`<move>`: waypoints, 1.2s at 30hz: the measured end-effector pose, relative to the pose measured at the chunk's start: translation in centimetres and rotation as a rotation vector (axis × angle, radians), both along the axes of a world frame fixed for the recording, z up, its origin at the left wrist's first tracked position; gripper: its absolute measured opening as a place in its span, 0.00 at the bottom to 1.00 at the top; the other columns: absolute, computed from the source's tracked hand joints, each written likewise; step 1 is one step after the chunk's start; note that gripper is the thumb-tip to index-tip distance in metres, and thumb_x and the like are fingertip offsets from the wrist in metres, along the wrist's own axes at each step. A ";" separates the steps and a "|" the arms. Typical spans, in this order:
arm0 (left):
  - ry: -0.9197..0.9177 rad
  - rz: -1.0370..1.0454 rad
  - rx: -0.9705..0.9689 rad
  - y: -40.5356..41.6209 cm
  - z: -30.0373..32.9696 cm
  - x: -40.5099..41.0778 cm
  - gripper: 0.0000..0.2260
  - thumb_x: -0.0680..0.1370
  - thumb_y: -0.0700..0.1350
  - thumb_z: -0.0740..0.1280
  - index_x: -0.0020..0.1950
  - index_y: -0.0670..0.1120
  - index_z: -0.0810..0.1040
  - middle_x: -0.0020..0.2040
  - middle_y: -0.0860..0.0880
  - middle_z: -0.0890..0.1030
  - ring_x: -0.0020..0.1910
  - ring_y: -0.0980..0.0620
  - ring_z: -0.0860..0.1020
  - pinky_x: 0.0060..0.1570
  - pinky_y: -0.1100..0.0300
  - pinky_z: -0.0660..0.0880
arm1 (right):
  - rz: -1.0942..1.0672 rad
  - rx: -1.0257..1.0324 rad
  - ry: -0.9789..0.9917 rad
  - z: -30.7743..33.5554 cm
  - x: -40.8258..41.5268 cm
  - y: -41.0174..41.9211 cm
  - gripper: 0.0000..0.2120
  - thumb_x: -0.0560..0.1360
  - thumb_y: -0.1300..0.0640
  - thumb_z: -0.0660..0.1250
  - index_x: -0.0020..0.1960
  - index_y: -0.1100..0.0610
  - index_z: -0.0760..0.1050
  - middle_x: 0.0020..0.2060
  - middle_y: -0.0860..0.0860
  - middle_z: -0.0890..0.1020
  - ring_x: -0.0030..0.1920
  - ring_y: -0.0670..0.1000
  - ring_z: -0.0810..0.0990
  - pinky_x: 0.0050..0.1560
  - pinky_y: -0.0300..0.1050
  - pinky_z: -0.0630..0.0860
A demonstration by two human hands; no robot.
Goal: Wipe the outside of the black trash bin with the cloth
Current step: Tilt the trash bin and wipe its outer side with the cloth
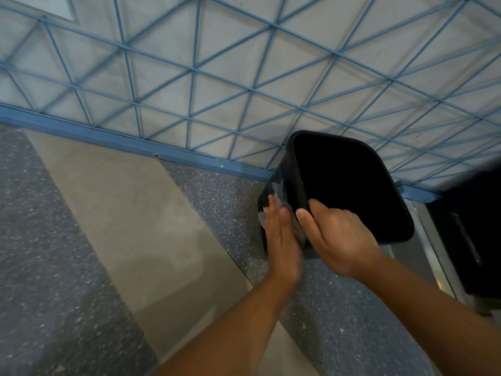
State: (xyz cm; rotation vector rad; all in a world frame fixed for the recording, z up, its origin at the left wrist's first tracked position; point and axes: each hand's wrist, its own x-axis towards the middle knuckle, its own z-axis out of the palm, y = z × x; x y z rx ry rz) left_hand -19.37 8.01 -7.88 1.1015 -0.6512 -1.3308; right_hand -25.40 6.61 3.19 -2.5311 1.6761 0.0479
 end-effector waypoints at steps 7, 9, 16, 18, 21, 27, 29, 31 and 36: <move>-0.017 -0.002 -0.024 0.0 -1.3 -0.2 0.26 0.80 0.72 0.51 0.79 0.72 0.52 0.85 0.58 0.52 0.84 0.59 0.47 0.84 0.45 0.51 | -0.003 -0.004 0.009 0.0 0.0 -0.1 0.19 0.77 0.39 0.42 0.41 0.50 0.63 0.28 0.46 0.71 0.30 0.51 0.73 0.33 0.48 0.68; -0.002 -0.014 0.038 -0.8 -0.6 0.1 0.24 0.85 0.62 0.49 0.81 0.62 0.50 0.84 0.58 0.50 0.81 0.63 0.44 0.85 0.47 0.47 | -0.006 -0.008 0.010 -0.1 0.0 0.0 0.19 0.77 0.39 0.42 0.41 0.50 0.63 0.28 0.46 0.71 0.30 0.51 0.73 0.33 0.48 0.69; 0.002 0.007 0.015 -0.9 -0.3 0.3 0.25 0.84 0.64 0.52 0.81 0.63 0.52 0.85 0.54 0.54 0.85 0.56 0.48 0.84 0.47 0.50 | -0.011 -0.017 0.016 0.0 -0.1 0.0 0.19 0.77 0.39 0.42 0.41 0.50 0.64 0.28 0.47 0.72 0.30 0.52 0.73 0.33 0.48 0.69; 0.041 -0.026 0.029 -0.7 0.1 -0.1 0.24 0.85 0.61 0.51 0.81 0.63 0.52 0.85 0.57 0.51 0.84 0.58 0.45 0.85 0.49 0.48 | -0.015 -0.021 0.016 -0.1 -0.1 0.0 0.20 0.77 0.39 0.43 0.41 0.51 0.65 0.28 0.48 0.73 0.30 0.51 0.74 0.33 0.49 0.71; 0.019 0.022 -0.024 0.7 -0.4 -1.0 0.26 0.77 0.75 0.55 0.75 0.75 0.57 0.85 0.58 0.55 0.85 0.56 0.50 0.84 0.49 0.52 | -0.025 -0.027 -0.002 -0.1 -0.1 0.0 0.20 0.77 0.39 0.44 0.40 0.52 0.66 0.28 0.49 0.74 0.29 0.51 0.75 0.33 0.51 0.73; 0.022 -0.008 0.000 -0.7 -0.5 -0.3 0.25 0.81 0.71 0.54 0.77 0.73 0.56 0.85 0.55 0.56 0.85 0.55 0.51 0.84 0.48 0.51 | -0.023 -0.031 -0.009 -0.2 -0.3 -0.1 0.20 0.77 0.39 0.44 0.40 0.51 0.65 0.27 0.48 0.73 0.29 0.52 0.74 0.32 0.49 0.70; -0.044 -0.010 -0.035 0.1 -0.8 -0.6 0.22 0.76 0.76 0.54 0.70 0.83 0.56 0.85 0.60 0.55 0.85 0.57 0.52 0.84 0.46 0.53 | -0.020 -0.034 -0.006 -0.2 -0.3 0.0 0.20 0.77 0.38 0.43 0.40 0.51 0.65 0.27 0.47 0.73 0.28 0.50 0.73 0.30 0.47 0.67; -0.029 -0.009 -0.006 0.0 -1.8 -0.4 0.31 0.71 0.81 0.53 0.74 0.79 0.55 0.84 0.62 0.53 0.85 0.56 0.52 0.83 0.43 0.55 | -0.021 -0.037 0.005 -0.2 -0.3 0.0 0.18 0.78 0.40 0.46 0.39 0.50 0.63 0.26 0.46 0.71 0.27 0.49 0.70 0.29 0.46 0.62; -0.056 -0.046 0.012 -0.1 -0.3 -0.4 0.26 0.73 0.77 0.51 0.71 0.79 0.52 0.84 0.62 0.51 0.84 0.59 0.48 0.84 0.46 0.51 | -0.015 -0.041 -0.022 -0.3 -0.3 0.0 0.21 0.76 0.37 0.42 0.39 0.50 0.64 0.26 0.46 0.71 0.27 0.48 0.71 0.28 0.43 0.62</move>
